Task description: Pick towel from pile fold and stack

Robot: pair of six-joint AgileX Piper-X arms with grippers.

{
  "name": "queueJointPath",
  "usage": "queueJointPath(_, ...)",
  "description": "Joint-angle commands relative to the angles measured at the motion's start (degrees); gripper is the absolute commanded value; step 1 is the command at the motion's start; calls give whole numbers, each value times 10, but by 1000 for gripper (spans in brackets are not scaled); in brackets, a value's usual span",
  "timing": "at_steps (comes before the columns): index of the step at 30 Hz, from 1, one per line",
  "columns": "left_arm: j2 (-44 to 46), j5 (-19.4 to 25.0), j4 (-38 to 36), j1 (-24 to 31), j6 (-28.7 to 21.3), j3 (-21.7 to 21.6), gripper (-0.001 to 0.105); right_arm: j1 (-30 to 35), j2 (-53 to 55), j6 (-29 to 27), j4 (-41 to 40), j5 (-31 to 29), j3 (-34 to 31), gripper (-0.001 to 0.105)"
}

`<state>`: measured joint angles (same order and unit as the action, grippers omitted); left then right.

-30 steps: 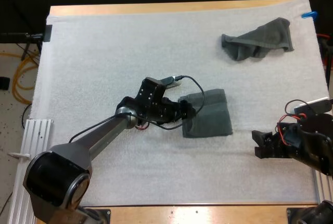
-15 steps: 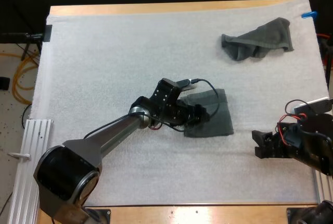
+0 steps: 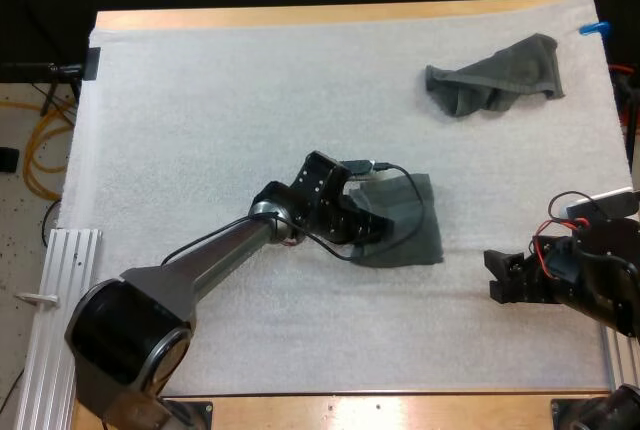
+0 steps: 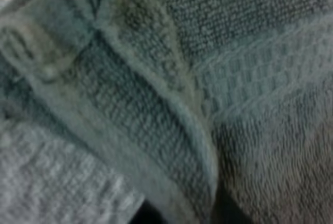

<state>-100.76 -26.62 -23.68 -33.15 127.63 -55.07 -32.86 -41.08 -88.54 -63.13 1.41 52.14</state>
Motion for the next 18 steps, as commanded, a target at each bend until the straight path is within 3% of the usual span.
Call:
queueJointPath(1, 18, 19, -27, 4, -32, -8, 0, 0, 3, 1, -1, -3, 0, 64)
queueJointPath(8, 73, 112, -203, 69, -215, -29, 0, 0, 3, 1, 11, -3, 0, 64)
queueJointPath(18, 98, 228, -321, 255, -347, -31, 0, 0, 3, 1, 28, 3, 0, 64)
